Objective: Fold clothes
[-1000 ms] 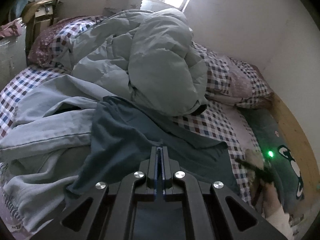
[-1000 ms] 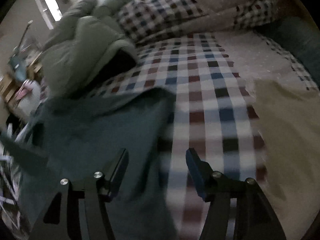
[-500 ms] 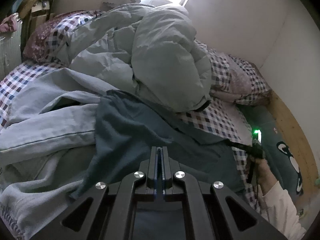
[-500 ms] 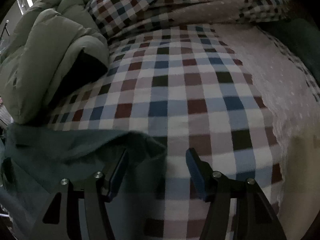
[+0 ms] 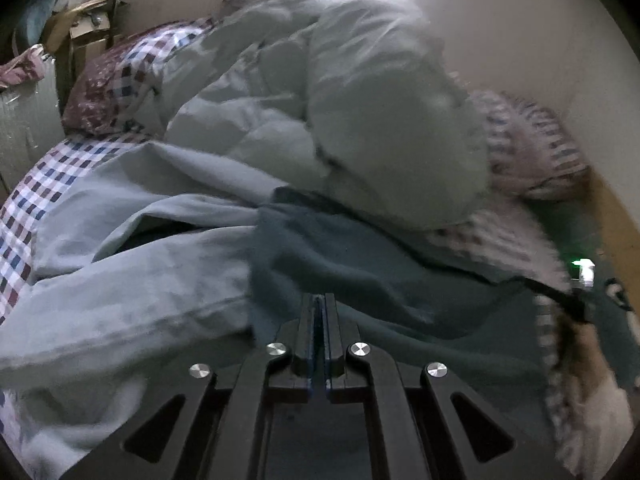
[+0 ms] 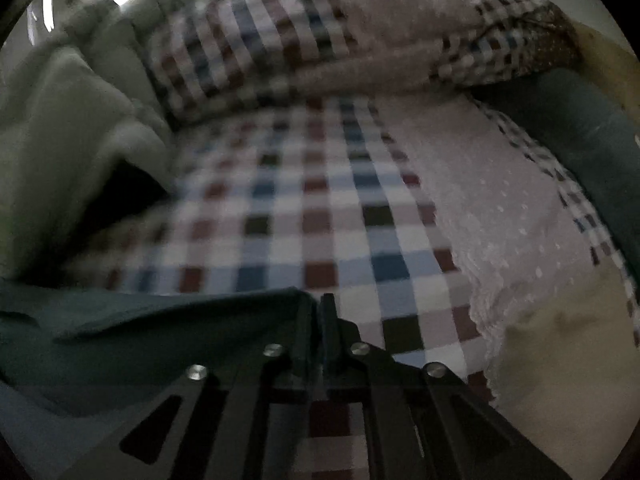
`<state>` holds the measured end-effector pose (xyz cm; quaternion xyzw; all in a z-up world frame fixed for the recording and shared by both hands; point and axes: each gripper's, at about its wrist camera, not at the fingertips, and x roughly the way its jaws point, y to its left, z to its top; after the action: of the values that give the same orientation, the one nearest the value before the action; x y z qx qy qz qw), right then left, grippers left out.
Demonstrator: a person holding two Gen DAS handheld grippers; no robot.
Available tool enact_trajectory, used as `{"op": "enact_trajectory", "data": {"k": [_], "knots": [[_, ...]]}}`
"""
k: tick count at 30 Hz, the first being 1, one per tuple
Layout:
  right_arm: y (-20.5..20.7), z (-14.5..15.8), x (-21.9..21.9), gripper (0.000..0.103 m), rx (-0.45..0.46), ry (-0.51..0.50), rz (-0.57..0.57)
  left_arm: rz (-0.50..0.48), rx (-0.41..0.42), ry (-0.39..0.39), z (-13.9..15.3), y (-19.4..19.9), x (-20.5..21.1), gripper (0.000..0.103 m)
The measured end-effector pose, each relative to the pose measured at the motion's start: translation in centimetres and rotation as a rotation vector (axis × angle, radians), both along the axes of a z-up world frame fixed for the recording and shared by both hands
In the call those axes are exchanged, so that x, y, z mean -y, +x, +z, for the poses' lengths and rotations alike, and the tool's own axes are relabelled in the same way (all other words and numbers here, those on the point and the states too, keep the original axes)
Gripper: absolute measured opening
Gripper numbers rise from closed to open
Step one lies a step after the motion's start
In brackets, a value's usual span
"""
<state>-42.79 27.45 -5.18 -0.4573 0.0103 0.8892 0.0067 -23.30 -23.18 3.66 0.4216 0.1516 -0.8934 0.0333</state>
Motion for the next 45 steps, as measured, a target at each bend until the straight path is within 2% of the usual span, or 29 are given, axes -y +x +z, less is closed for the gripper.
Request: {"op": "enact_trajectory", "data": {"k": [1, 2, 4, 5, 6, 9, 14, 18, 22, 23, 24, 25, 27, 28, 33, 36, 39, 45], "knots": [[0.0, -0.3, 0.0, 0.028, 0.009, 0.017, -0.009, 0.022, 0.020, 0.030, -0.7, -0.5, 0.7, 0.006], [0.4, -0.1, -0.1, 0.032, -0.003, 0.025, -0.016, 0.041, 0.029, 0.064, -1.2, -0.7, 1.3, 0.010], [1.3, 0.6, -0.3, 0.046, -0.039, 0.045, -0.025, 0.066, -0.002, 0.142, -1.3, -0.1, 2.4, 0.032], [1.9, 1.1, -0.5, 0.051, -0.055, 0.065, -0.025, 0.069, -0.034, 0.179, -1.1, 0.8, 2.8, 0.051], [2.5, 1.7, -0.8, 0.054, -0.071, 0.087, -0.025, 0.067, -0.076, 0.210, -0.8, 1.9, 3.1, 0.062], [4.5, 3.3, -1.5, 0.054, -0.125, 0.133, -0.014, 0.060, -0.156, 0.257, -0.1, 5.5, 3.1, 0.074], [9.1, 5.6, -0.1, 0.054, -0.213, 0.067, 0.082, 0.026, -0.186, 0.307, -1.6, 9.9, 0.6, 0.075], [12.8, 6.4, 2.8, 0.058, -0.241, -0.017, 0.187, 0.033, -0.120, 0.274, -3.7, 9.2, -1.4, 0.075], [15.6, 6.3, 6.3, 0.058, -0.220, -0.083, 0.304, 0.112, -0.071, 0.198, -5.1, 7.7, -1.3, 0.071], [16.2, 6.2, 7.1, 0.058, -0.218, -0.090, 0.332, 0.124, -0.056, 0.195, -5.3, 7.4, -1.2, 0.061], [16.9, 6.0, 8.0, 0.059, -0.215, -0.096, 0.361, 0.131, -0.041, 0.193, -5.5, 7.2, -1.3, 0.046], [17.6, 5.8, 8.8, 0.060, -0.214, -0.095, 0.387, 0.131, -0.026, 0.191, -5.5, 7.0, -1.4, 0.039], [18.9, 5.2, 10.3, 0.061, -0.222, -0.057, 0.432, 0.132, -0.004, 0.181, -5.4, 6.9, -1.7, 0.008], [19.4, 5.0, 11.0, 0.062, -0.229, -0.029, 0.454, 0.127, -0.005, 0.187, -5.2, 7.1, -1.7, 0.005], [21.2, 3.5, 12.9, 0.062, -0.233, 0.050, 0.589, 0.133, -0.066, 0.265, -2.4, 8.1, -0.5, 0.004], [22.1, 2.4, 13.1, 0.062, -0.219, 0.093, 0.655, 0.131, -0.086, 0.269, -1.0, 8.3, 0.2, 0.003], [22.5, 1.3, 12.2, 0.062, -0.186, 0.133, 0.675, 0.126, -0.064, 0.229, -1.2, 8.0, 0.3, 0.003], [22.7, 0.5, 8.2, 0.062, -0.101, 0.134, 0.604, 0.165, 0.033, 0.164, -4.7, 8.3, 0.9, 0.004]]}}
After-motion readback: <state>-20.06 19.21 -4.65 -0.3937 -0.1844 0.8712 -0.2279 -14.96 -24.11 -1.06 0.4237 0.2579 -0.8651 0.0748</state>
